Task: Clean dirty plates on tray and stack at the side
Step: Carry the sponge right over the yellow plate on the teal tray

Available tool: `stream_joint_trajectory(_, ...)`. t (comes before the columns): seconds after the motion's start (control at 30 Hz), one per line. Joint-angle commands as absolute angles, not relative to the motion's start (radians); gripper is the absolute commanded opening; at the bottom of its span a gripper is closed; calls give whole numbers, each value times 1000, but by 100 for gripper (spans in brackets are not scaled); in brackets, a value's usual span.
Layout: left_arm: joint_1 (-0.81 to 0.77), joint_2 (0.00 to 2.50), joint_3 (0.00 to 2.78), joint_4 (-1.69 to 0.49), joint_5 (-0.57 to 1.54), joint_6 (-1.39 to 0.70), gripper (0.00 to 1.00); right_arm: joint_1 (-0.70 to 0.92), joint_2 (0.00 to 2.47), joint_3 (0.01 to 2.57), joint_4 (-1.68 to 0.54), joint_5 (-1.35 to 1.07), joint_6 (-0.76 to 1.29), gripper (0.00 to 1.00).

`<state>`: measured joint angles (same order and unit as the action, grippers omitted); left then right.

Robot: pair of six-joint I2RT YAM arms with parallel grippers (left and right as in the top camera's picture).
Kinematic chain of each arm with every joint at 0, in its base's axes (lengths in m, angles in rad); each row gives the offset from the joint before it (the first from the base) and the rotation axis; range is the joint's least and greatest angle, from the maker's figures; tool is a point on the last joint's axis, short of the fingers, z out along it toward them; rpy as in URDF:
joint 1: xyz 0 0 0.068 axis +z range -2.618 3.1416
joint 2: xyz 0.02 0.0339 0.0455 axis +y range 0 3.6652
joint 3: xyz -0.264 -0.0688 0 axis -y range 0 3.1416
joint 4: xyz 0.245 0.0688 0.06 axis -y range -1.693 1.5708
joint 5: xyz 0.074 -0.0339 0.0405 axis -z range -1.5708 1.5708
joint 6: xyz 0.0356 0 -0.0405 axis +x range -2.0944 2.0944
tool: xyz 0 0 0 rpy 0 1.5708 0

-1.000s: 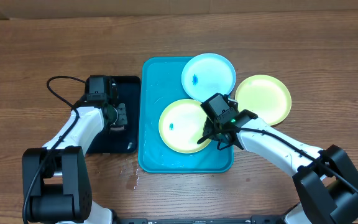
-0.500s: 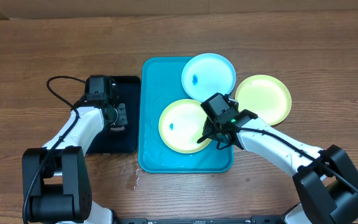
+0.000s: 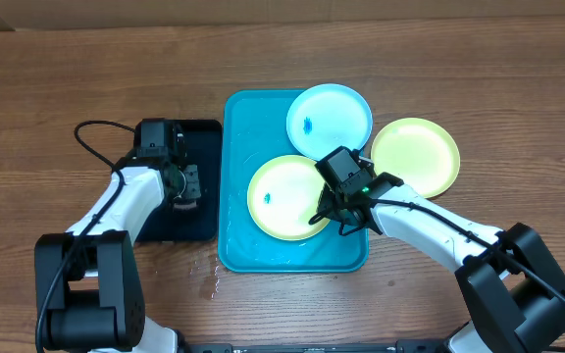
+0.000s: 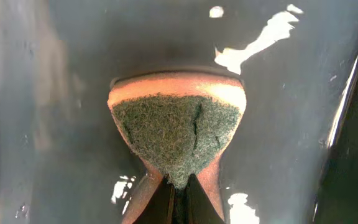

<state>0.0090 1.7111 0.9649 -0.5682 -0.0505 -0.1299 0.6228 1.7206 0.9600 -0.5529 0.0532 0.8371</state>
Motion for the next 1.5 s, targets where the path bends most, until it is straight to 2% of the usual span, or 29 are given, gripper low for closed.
stream_joint_trajectory(0.0,15,1678,1007,-611,-62,-131,4,627,1726,968,-550,52,841,24)
stream_joint_trajectory(0.1,15,1646,1032,-631,-54,-146,4,627,1732,968,-546,51,841,20)
stream_joint_trajectory(0.17,15,1626,1056,-648,-52,-146,4,627,1732,968,-546,51,841,4)
stream_joint_trajectory(0.4,13,1578,1279,-834,-26,-146,4,627,1732,968,-538,50,842,4)
stream_joint_trajectory(0.63,-57,1578,1389,-917,255,-89,4,627,1732,968,-524,17,841,4)
stream_joint_trajectory(1.17,-357,1582,1201,-778,224,-255,4,627,1732,968,-525,17,840,4)
stream_joint_trajectory(1.2,-368,1582,1190,-765,209,-266,4,627,1732,968,-525,17,841,8)
stream_joint_trajectory(1.23,-375,1582,1180,-754,201,-271,4,627,1732,968,-525,17,841,17)
stream_joint_trajectory(1.27,-380,1582,1173,-746,200,-274,4,627,1732,968,-524,17,841,20)
stream_joint_trajectory(1.4,-382,1582,1158,-730,199,-286,5,627,1732,968,-517,17,841,19)
stream_joint_trajectory(1.47,-382,1582,1153,-721,199,-286,4,627,1732,968,-513,17,841,16)
